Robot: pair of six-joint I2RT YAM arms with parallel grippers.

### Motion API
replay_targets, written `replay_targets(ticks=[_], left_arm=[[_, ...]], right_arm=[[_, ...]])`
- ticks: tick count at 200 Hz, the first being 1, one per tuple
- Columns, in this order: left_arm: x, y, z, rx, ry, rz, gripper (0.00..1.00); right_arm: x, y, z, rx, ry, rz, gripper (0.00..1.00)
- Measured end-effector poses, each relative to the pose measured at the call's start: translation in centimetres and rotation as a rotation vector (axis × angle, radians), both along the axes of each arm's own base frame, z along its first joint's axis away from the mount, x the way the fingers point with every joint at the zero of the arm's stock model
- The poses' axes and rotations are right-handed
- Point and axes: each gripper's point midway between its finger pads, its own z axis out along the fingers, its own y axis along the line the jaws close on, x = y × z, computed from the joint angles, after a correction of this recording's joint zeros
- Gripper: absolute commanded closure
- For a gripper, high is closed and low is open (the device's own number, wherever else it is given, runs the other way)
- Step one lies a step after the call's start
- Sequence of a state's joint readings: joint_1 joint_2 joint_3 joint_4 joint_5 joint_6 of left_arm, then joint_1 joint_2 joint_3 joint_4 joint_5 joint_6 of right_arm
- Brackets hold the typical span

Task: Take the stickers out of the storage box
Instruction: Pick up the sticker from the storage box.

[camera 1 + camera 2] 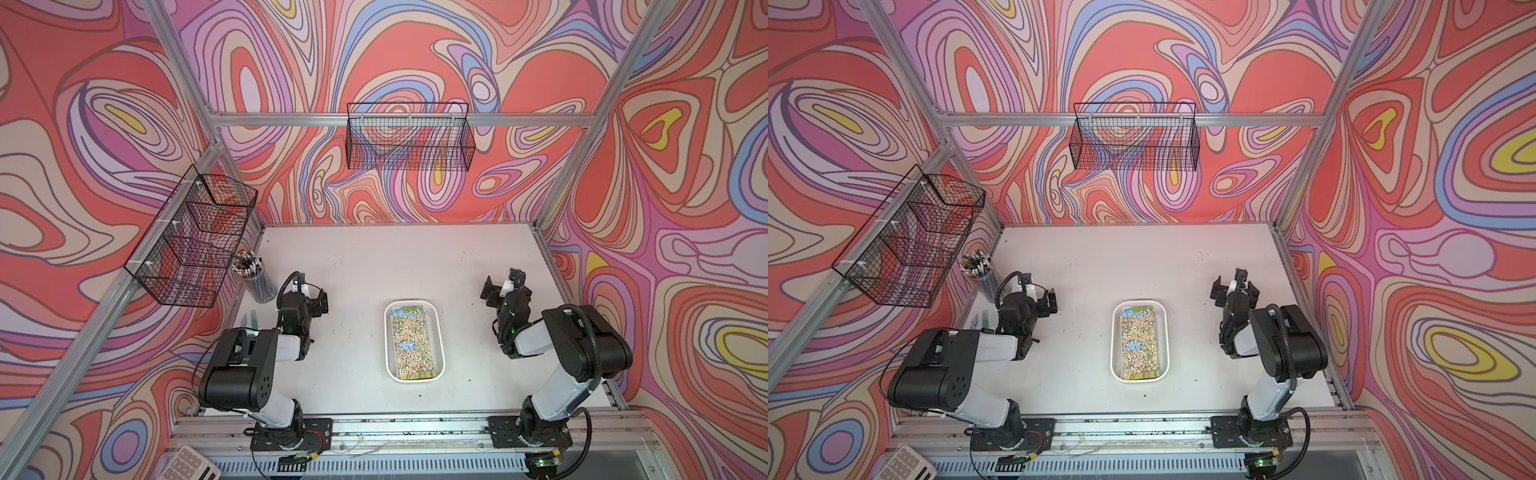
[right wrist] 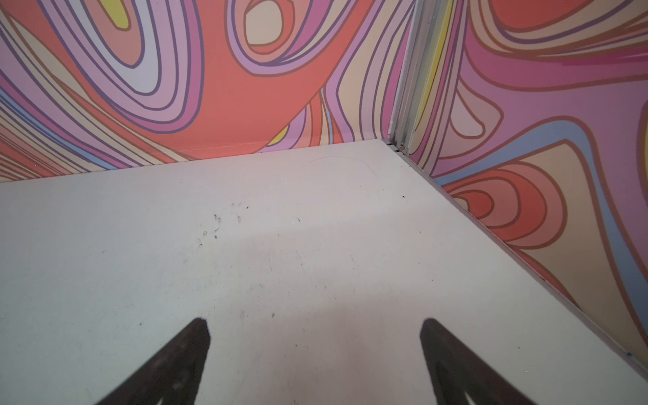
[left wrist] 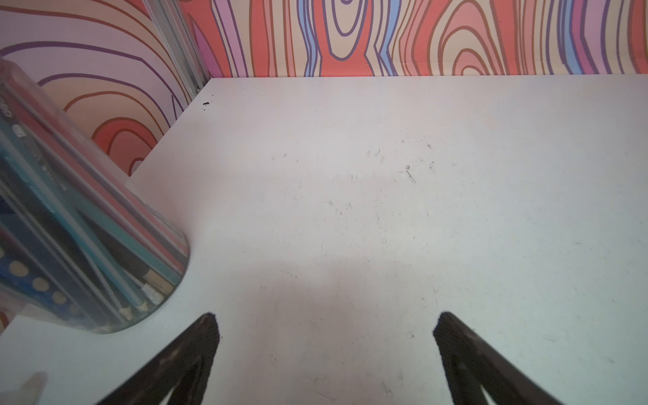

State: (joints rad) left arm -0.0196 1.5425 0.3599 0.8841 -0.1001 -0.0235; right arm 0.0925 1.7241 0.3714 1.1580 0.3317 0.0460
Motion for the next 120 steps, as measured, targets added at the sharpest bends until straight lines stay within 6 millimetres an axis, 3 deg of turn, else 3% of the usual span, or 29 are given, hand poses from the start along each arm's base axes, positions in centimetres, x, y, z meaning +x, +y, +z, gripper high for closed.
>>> replay_targets(ticks=[31, 51, 68, 94, 120], left_arm=[[0.1, -0.3, 0.1, -0.004, 0.025, -0.014, 0.0], [0.3, -0.4, 1.9, -0.006, 0.02, -0.025, 0.06], [0.8, -0.7, 5.4, -0.021, -0.023, -0.036, 0.11], [1.6, -1.8, 12.9, -0.118, -0.1, -0.057, 0.12], [1.3, -4.1, 17.6, -0.24, -0.092, -0.103, 0.07]], right_arm=[[-0.1, -0.1, 0.4, -0.001, 0.001, -0.005, 0.05], [0.0, -0.4, 2.4, 0.005, 0.013, -0.027, 0.06], [1.7, -0.5, 6.7, 0.035, -0.007, -0.047, 0.1], [4.0, 0.6, 14.9, 0.12, -0.044, -0.009, 0.11], [3.5, 2.4, 18.9, 0.207, -0.012, 0.082, 0.02]])
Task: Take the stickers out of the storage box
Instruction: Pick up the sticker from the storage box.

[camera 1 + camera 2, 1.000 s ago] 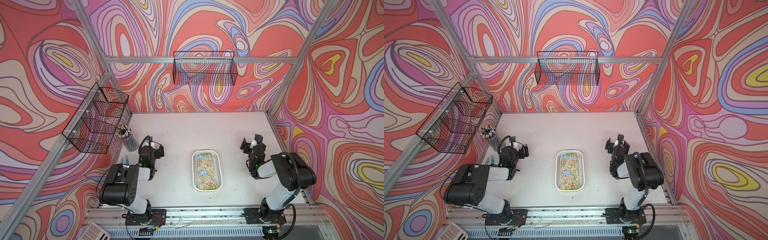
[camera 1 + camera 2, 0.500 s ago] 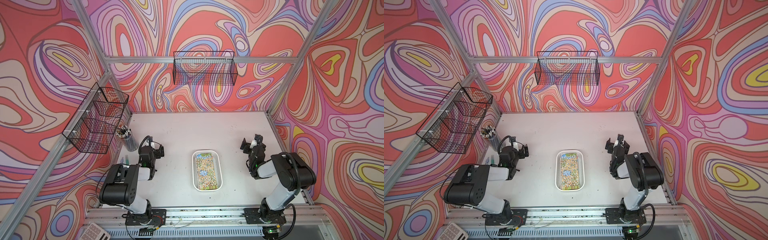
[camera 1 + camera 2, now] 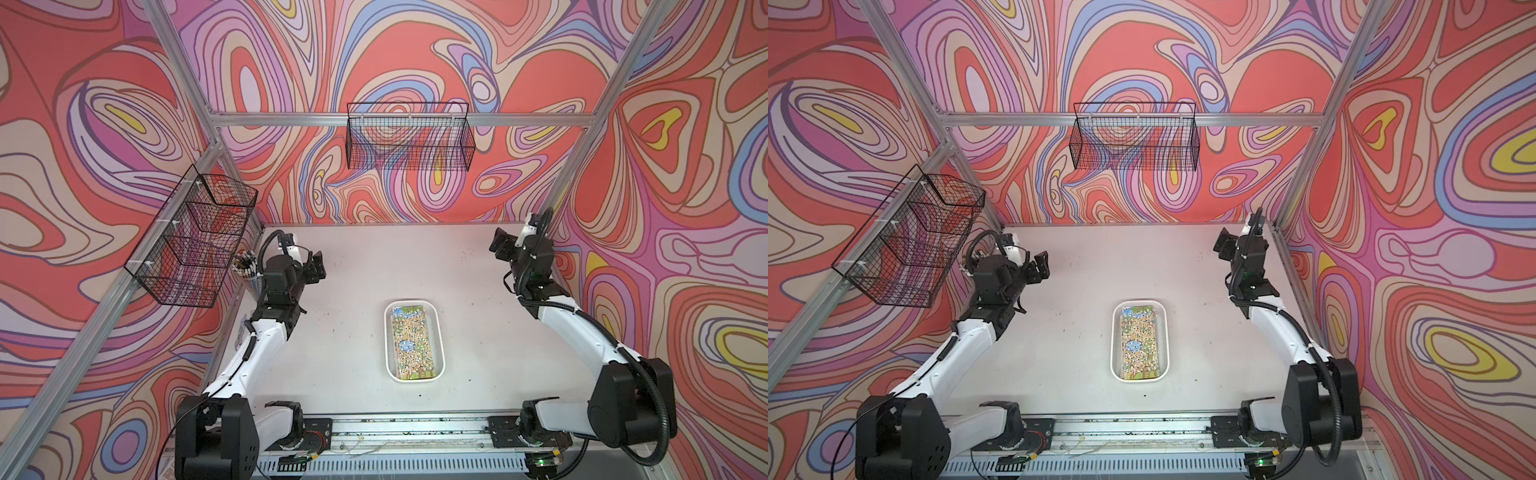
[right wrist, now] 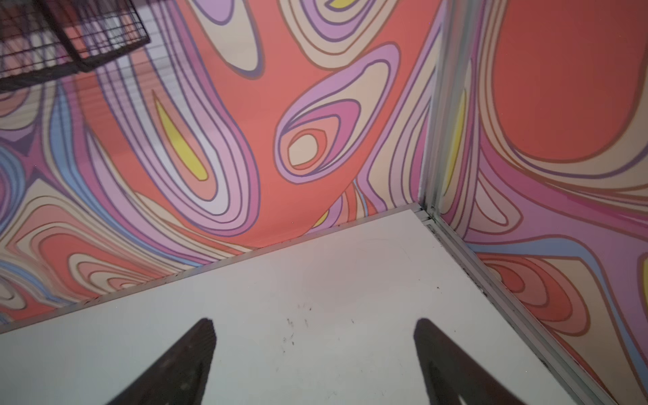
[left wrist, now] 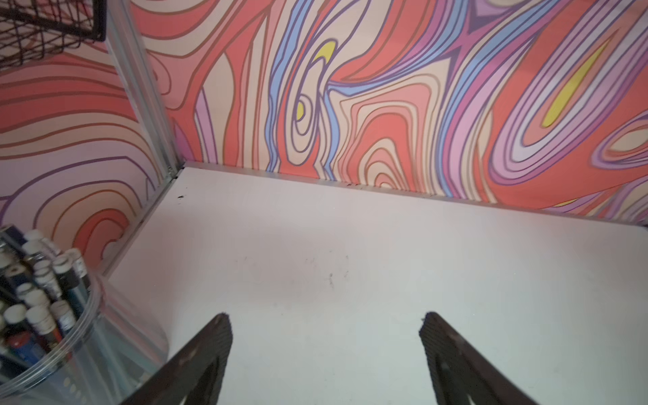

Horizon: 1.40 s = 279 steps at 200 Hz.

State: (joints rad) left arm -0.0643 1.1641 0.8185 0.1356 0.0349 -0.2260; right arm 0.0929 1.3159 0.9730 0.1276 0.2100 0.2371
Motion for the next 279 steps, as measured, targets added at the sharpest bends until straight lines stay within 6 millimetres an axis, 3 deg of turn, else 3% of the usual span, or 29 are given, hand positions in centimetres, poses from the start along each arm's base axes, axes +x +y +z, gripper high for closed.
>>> replay_targets(ticks=[26, 51, 61, 80, 95, 107, 125, 152, 165, 187, 237, 279], left_arm=[[-1.9, -3.7, 1.4, -0.088, 0.094, -0.086, 0.01], [-4.8, -6.1, -0.2, -0.137, 0.235, -0.146, 0.0], [-6.0, -6.6, -1.0, -0.149, 0.289, -0.159, 0.0], [-8.5, -7.5, -2.3, -0.166, 0.371, -0.193, 0.06], [-10.5, -8.3, -2.8, -0.168, 0.42, -0.237, 0.13], [-12.1, -9.0, -3.2, -0.171, 0.464, -0.27, 0.16], [-14.2, -10.1, -3.8, -0.178, 0.53, -0.317, 0.17], [-16.5, -12.1, -4.2, -0.198, 0.598, -0.385, 0.18], [-17.1, -12.8, -4.4, -0.215, 0.62, -0.402, 0.18], [-17.8, -14.4, -4.8, -0.234, 0.658, -0.439, 0.17], [-18.4, -20.3, -8.1, -0.229, 0.767, -0.553, 0.27], [-17.7, -22.3, -9.9, -0.232, 0.803, -0.558, 0.33]], right_arm=[[-1.4, 2.9, 0.4, 0.09, 0.095, 0.147, 0.06], [-3.4, 6.3, -1.1, 0.136, 0.212, 0.267, 0.05], [-4.6, 8.7, -2.0, 0.141, 0.268, 0.332, 0.05], [-6.6, 11.8, -3.3, 0.156, 0.338, 0.425, 0.06], [-7.8, 12.6, -4.5, 0.177, 0.377, 0.459, 0.11], [-8.5, 12.7, -6.0, 0.19, 0.414, 0.467, 0.21], [-9.9, 12.9, -9.7, 0.208, 0.515, 0.477, 0.39], [-11.8, 13.4, -14.8, 0.24, 0.661, 0.489, 0.44], [-13.1, 14.0, -16.8, 0.241, 0.727, 0.504, 0.44], [-15.0, 15.3, -18.3, 0.23, 0.784, 0.539, 0.46], [-17.9, 18.3, -19.0, 0.177, 0.815, 0.589, 0.53], [-18.7, 19.1, -19.7, 0.126, 0.825, 0.563, 0.59]])
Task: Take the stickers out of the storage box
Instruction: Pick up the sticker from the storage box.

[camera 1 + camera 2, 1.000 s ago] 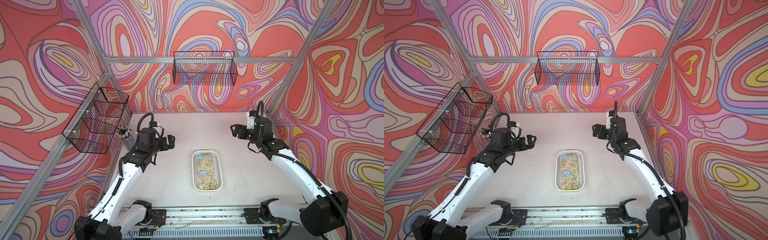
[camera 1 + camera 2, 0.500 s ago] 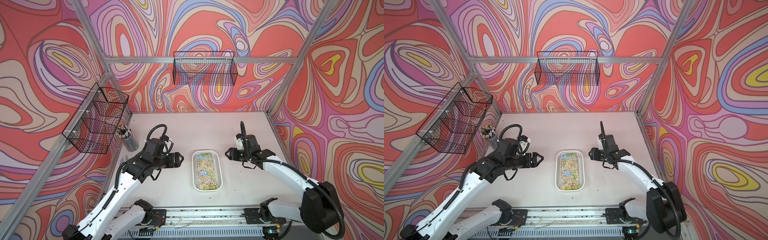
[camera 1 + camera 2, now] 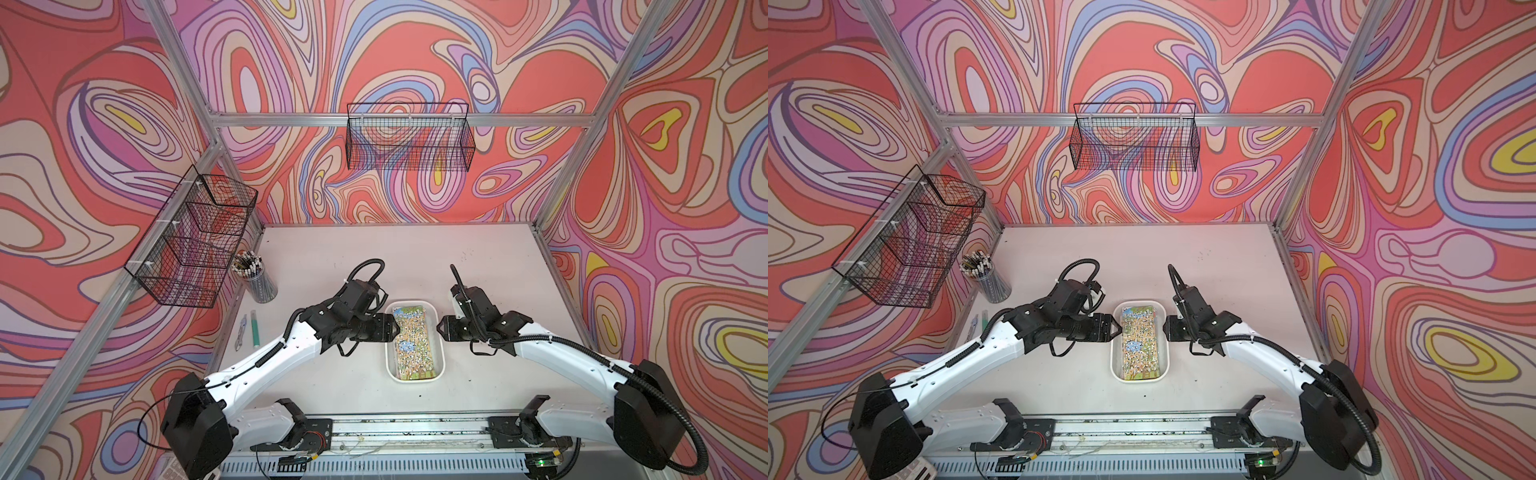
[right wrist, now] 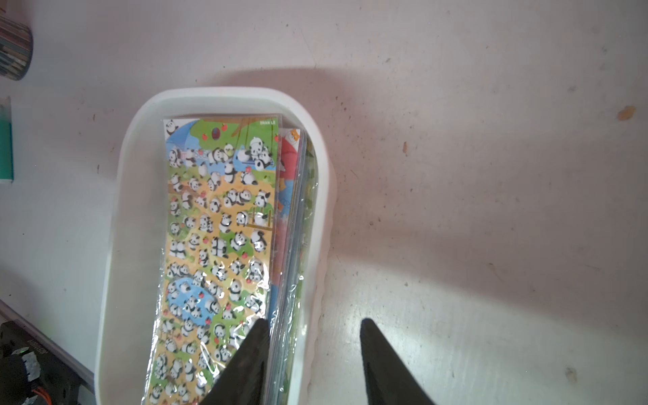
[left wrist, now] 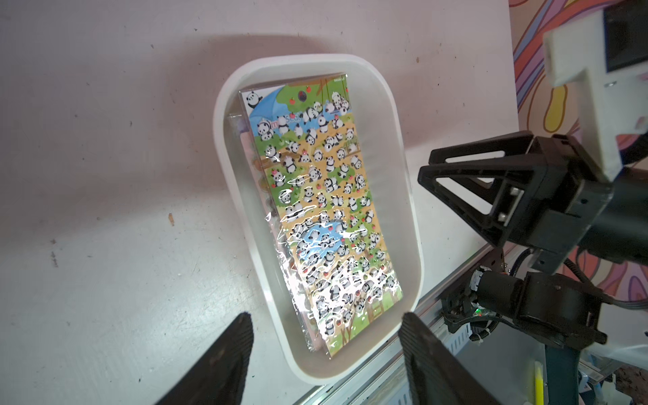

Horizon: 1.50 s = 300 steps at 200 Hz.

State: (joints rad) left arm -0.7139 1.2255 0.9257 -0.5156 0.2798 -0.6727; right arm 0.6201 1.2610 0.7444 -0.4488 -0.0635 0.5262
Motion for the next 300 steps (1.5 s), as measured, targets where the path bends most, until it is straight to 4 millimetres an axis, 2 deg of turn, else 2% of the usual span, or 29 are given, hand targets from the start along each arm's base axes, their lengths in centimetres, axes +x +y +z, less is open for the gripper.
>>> replay_targets(ticks=[30, 78, 109, 185, 224, 269, 300], left_arm=[[0.6, -1.3, 0.3, -0.039, -0.021, 0.003, 0.37], [0.5, -2.7, -1.7, -0.043, 0.001, 0.007, 0.45], [0.5, -2.9, -2.5, -0.038, 0.012, 0.021, 0.47], [0.5, -3.9, -5.8, 0.017, 0.089, 0.043, 0.51], [0.8, -3.8, -6.4, 0.058, 0.094, 0.072, 0.49], [1.4, -4.0, -5.7, 0.099, 0.063, 0.093, 0.48], [1.4, -3.8, -6.9, 0.135, 0.086, 0.104, 0.48]], right_arm=[[-0.3, 0.0, -2.0, -0.06, 0.042, -0.018, 0.67], [-0.2, 1.1, -3.2, -0.08, 0.062, -0.025, 0.84], [0.0, 1.2, -3.2, -0.081, 0.053, -0.041, 0.88], [0.3, 1.2, -3.1, -0.079, 0.044, -0.061, 0.88], [0.4, 1.1, -2.8, -0.068, 0.035, -0.072, 0.87], [0.6, 1.1, -1.9, -0.039, 0.0, -0.086, 0.87], [0.5, 1.1, -1.9, -0.029, -0.01, -0.089, 0.87]])
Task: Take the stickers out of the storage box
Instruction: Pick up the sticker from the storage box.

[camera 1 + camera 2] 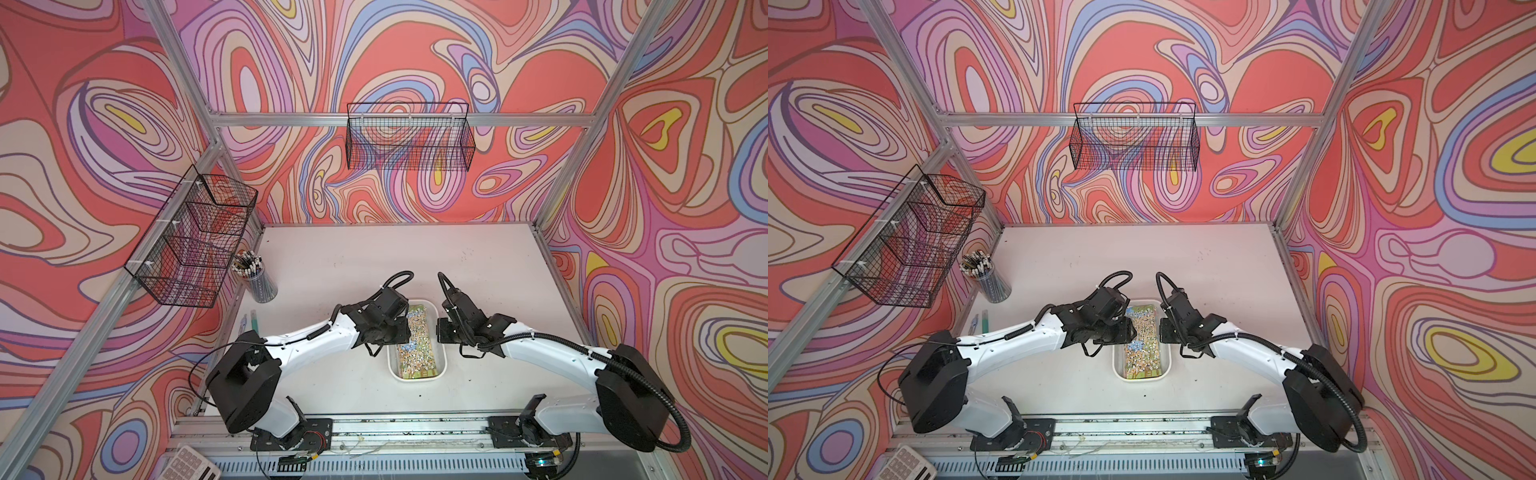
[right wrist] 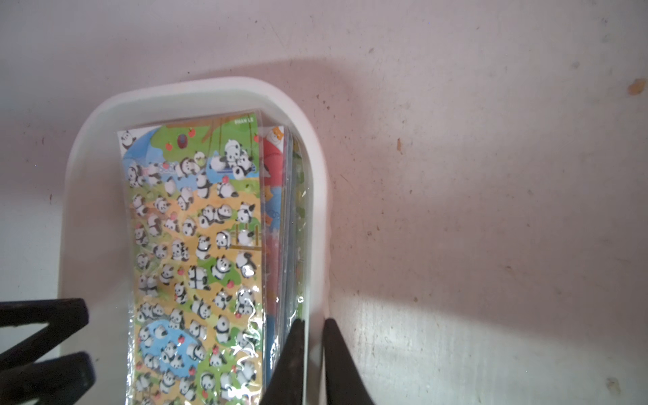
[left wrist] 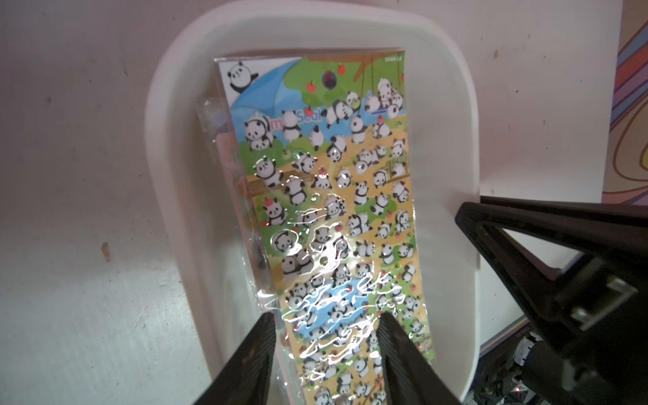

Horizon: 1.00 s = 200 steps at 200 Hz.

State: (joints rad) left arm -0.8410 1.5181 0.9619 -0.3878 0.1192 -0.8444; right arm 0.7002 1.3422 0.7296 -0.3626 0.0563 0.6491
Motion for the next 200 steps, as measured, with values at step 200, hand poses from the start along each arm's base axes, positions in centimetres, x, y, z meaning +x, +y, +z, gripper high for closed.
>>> replay_targets(ticks=[200], left_arm=[[0.5, -0.8, -2.0, 0.136, 0.013, 0.039, 0.43]], right_arm=[[-0.7, 0.2, -1.2, 0.041, -0.01, 0.019, 0.85]])
